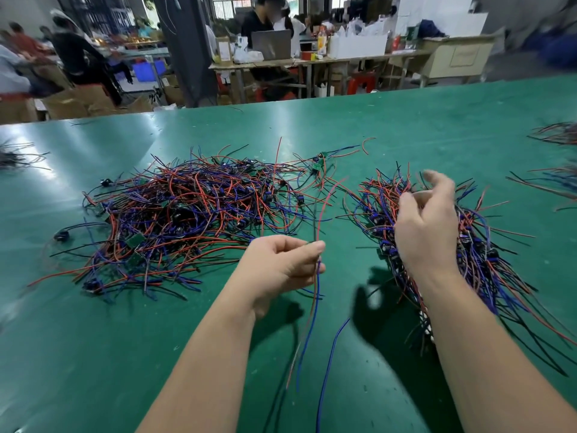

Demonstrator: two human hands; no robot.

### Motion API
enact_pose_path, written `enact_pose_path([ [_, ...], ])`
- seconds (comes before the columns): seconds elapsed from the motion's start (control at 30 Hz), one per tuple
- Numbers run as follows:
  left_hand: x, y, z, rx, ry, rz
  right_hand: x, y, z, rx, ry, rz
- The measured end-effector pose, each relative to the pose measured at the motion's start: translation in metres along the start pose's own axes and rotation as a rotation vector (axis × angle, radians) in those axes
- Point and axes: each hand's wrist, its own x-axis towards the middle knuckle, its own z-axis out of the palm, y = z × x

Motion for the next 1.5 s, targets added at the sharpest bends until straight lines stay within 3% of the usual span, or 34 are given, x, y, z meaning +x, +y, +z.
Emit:
enact_pose_path([
  [0.13,0.005,-0.002,-0.002,-0.126,0.124,0.036,-0.035,-0.017,0.014,0.045,-0.507,-0.182],
  [0.2,0.007,-0.003,-0.003,-0.135,0.123,0.013,-0.05,-0.023,0.021,-0.05,-0.63,-0.314],
  [0.27,0.008,-0.003,-0.003,-0.15,0.108,0.01,-0.056,-0.026,0.025,-0.144,-0.605,-0.399],
  [0.4,0.006,0.002,0.001,-0.127,0.06,0.035,-0.047,-0.036,0.018,-0.218,-0.466,-0.384],
  [0.47,0.006,0.003,0.0,-0.024,0.155,0.08,-0.035,-0.037,0.005,-0.264,-0.406,-0.355],
  [0.6,0.012,-0.003,-0.021,0.822,0.519,0.272,-0.002,-0.02,-0.038,-0.496,-0.227,-0.282],
  [0.7,0.016,-0.009,-0.027,1.171,0.498,0.141,0.009,0.002,-0.063,-0.549,-0.222,-0.099],
  [0.8,0.021,-0.017,-0.027,1.351,0.493,0.077,0.004,0.017,-0.07,-0.613,-0.299,-0.057],
  [0.97,0.024,-0.023,-0.035,1.435,0.583,0.13,-0.003,0.02,-0.071,-0.842,-0.467,-0.08],
  [1.03,0.025,-0.023,-0.037,1.437,0.601,0.15,0.001,0.018,-0.068,-0.933,-0.423,-0.114],
  [1.17,0.028,-0.029,-0.035,1.362,0.608,0.199,0.009,0.014,-0.063,-0.829,-0.249,-0.073],
  [1.33,0.031,-0.03,-0.034,1.33,0.631,0.282,0.019,0.003,-0.06,-1.078,-0.414,0.017],
  [1.43,0.036,-0.03,-0.035,1.376,0.596,0.279,0.018,-0.014,-0.048,-0.922,-0.316,-0.143],
  [1.5,0.039,-0.032,-0.035,1.417,0.55,0.28,0.007,-0.031,-0.031,-0.727,-0.352,-0.271],
])
